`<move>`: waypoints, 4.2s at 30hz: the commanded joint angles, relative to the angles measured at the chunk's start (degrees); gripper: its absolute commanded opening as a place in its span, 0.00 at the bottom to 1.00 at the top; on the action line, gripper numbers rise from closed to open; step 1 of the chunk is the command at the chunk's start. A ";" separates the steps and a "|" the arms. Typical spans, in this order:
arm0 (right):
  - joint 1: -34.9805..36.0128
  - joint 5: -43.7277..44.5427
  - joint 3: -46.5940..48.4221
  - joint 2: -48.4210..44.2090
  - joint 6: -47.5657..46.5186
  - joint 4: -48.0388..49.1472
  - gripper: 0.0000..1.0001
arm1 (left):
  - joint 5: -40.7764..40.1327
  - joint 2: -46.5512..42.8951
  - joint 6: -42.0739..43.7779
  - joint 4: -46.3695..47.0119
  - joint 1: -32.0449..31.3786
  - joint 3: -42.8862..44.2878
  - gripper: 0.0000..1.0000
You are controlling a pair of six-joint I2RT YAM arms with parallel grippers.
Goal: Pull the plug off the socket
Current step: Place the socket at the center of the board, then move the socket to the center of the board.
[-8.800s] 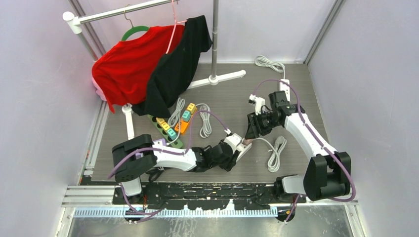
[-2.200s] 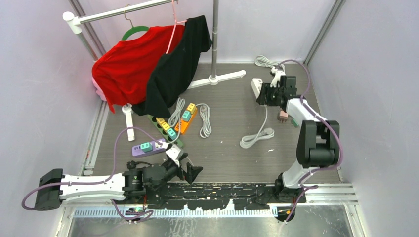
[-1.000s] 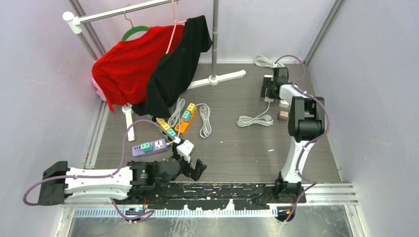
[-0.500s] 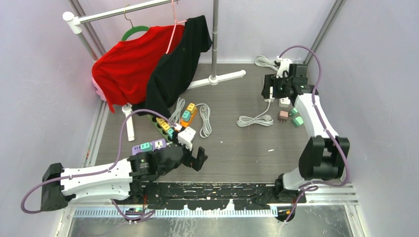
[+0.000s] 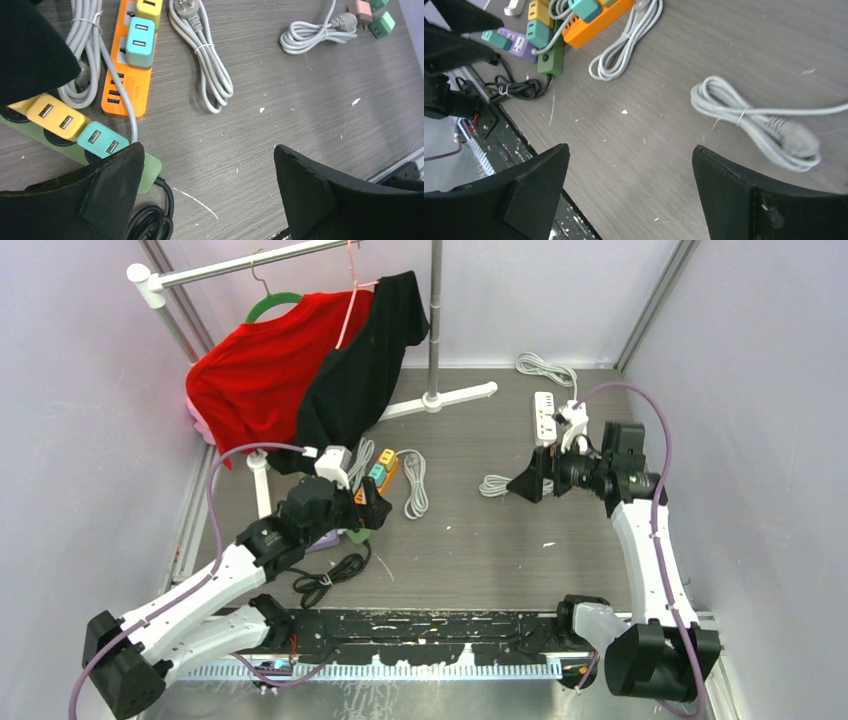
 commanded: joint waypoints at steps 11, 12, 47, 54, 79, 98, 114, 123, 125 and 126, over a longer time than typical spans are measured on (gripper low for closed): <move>-1.38 -5.45 -6.57 -4.00 -0.06 5.94 0.98 | 3.17 21.13 20.67 -9.76 5.27 20.44 0.97; -1.36 -5.40 -6.68 -4.29 -0.14 5.98 0.98 | 3.17 24.14 22.58 -11.14 5.98 22.35 0.97; -1.36 -6.63 -7.06 -4.61 -2.10 4.80 0.98 | 18.33 59.79 28.91 -18.53 15.05 42.68 0.53; -1.36 -6.66 -7.01 -4.67 -2.44 4.53 0.98 | 17.29 60.04 26.37 -19.05 14.04 42.41 0.56; -1.28 -6.79 -6.97 -4.67 -3.15 4.00 0.98 | 11.62 61.48 27.90 -24.55 12.97 43.27 0.57; -1.34 -6.88 -6.91 -4.72 -3.67 3.62 0.98 | 10.03 53.41 16.16 -17.28 -7.28 37.24 0.46; -1.38 -6.13 -6.36 -4.48 -5.03 2.70 0.98 | -2.55 49.40 21.33 1.05 -22.38 31.58 0.76; -1.36 -7.20 -6.26 -4.48 -7.18 1.23 0.98 | -2.43 36.21 23.14 13.74 -23.32 20.02 0.81; -1.36 -8.80 -6.29 -4.70 -8.06 0.63 0.98 | -1.93 31.52 23.07 17.85 -23.61 16.35 0.80; -1.31 -9.87 -6.36 -4.85 -8.80 0.24 0.98 | -1.71 29.30 22.96 19.42 -23.67 14.41 0.80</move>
